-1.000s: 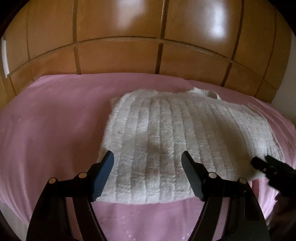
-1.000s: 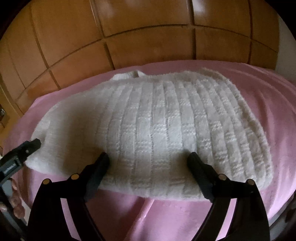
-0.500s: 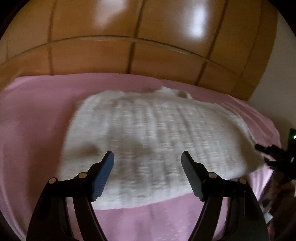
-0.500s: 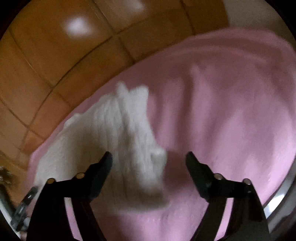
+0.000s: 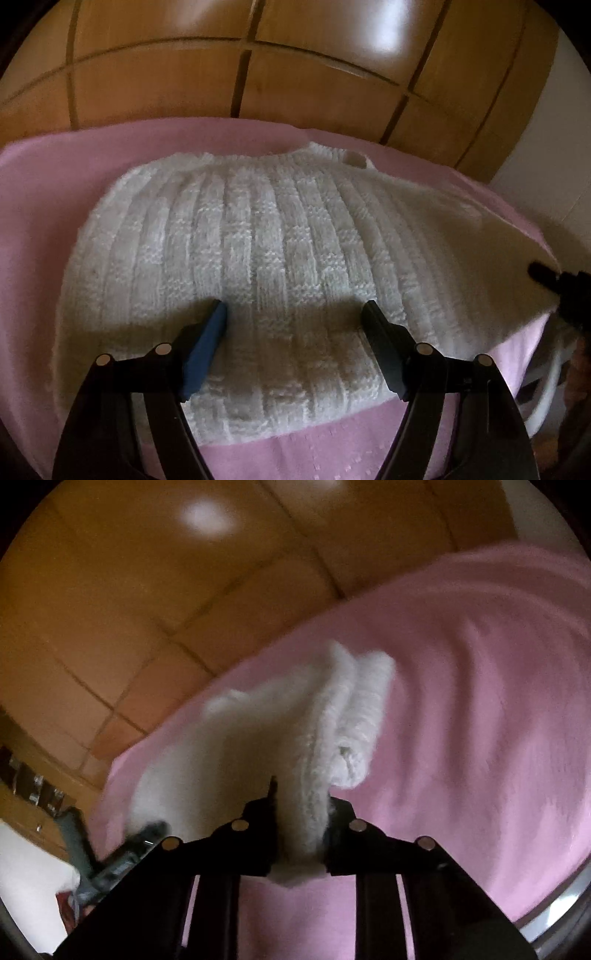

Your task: Fold small clothes

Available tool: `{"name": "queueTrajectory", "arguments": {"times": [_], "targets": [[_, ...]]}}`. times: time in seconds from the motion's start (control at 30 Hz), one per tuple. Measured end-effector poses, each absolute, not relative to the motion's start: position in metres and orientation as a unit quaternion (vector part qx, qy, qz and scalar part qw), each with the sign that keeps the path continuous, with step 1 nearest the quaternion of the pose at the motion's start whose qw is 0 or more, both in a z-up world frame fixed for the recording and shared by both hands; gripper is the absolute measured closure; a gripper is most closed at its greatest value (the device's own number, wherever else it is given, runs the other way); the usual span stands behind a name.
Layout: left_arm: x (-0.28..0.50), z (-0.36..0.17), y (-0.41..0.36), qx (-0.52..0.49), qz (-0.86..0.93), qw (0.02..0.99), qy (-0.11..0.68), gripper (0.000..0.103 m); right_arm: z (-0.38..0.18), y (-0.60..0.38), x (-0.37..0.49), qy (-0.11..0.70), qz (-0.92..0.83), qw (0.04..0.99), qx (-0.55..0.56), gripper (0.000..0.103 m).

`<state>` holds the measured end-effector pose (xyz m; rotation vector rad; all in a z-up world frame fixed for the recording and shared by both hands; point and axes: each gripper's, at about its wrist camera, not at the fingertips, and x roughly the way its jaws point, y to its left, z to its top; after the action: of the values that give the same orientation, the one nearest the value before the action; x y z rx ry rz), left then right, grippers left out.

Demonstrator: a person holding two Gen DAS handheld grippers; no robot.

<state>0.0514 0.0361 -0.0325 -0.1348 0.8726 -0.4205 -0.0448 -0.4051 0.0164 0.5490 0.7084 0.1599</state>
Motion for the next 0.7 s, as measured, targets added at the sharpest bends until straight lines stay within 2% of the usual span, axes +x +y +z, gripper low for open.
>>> {"name": "queueTrajectory", "arguments": {"times": [0.17, 0.33, 0.53, 0.7], "targets": [[0.054, -0.023, 0.079, -0.153, -0.236, 0.865, 0.416, 0.029, 0.074, -0.338, -0.028, 0.308, 0.150, 0.915, 0.213, 0.090], [0.055, -0.019, 0.141, -0.242, -0.254, 0.845, 0.403, 0.029, 0.101, -0.246, -0.005, 0.296, 0.235, 0.910, 0.169, 0.091], [0.053, -0.025, 0.206, -0.362, -0.280, 0.802, 0.384, 0.029, 0.062, -0.134, 0.027, 0.355, 0.299, 0.877, 0.127, 0.092], [0.054, -0.029, 0.213, -0.387, -0.293, 0.785, 0.384, 0.029, 0.014, -0.095, 0.029, 0.401, 0.304, 0.859, 0.096, 0.093]]}}
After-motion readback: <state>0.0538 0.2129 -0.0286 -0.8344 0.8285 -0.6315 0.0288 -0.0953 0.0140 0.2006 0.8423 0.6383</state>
